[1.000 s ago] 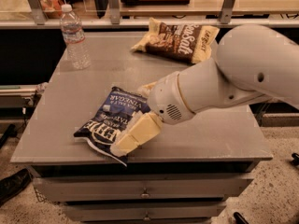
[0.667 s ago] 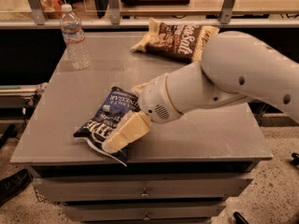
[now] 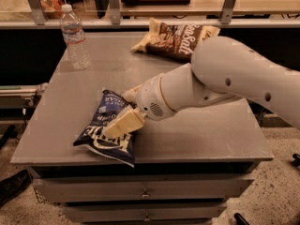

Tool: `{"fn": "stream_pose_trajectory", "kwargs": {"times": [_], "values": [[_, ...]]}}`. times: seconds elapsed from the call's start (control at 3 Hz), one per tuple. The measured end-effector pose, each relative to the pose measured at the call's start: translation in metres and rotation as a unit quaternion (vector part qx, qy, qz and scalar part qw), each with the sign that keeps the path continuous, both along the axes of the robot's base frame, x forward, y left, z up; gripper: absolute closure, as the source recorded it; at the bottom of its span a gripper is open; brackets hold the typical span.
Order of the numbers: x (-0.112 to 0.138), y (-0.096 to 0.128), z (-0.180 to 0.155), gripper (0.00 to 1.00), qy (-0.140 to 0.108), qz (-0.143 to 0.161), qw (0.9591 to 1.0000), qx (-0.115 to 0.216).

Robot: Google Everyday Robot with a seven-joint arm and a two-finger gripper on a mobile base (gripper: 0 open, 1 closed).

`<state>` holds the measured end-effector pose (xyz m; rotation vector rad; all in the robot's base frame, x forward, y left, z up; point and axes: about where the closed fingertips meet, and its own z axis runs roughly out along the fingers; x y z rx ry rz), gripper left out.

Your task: Move blue chip bag near water bottle

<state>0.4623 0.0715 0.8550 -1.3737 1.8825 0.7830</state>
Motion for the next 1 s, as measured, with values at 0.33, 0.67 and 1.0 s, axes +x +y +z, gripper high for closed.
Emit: {"fn": "stream_pose_trajectory", "kwargs": {"times": [0.33,0.67,1.0], "values": [[0.0092,-0.0032,-0.0044,0.60,-0.003,-0.005,1.0000,-0.006],[0.0134,-0.0062,-0.0027,0.92,-0.006,-0.008,0.9999,-0.007],[0.0135,-0.0062,-0.0020,1.00,-0.006,-0.008,0.9999,-0.007]]}}
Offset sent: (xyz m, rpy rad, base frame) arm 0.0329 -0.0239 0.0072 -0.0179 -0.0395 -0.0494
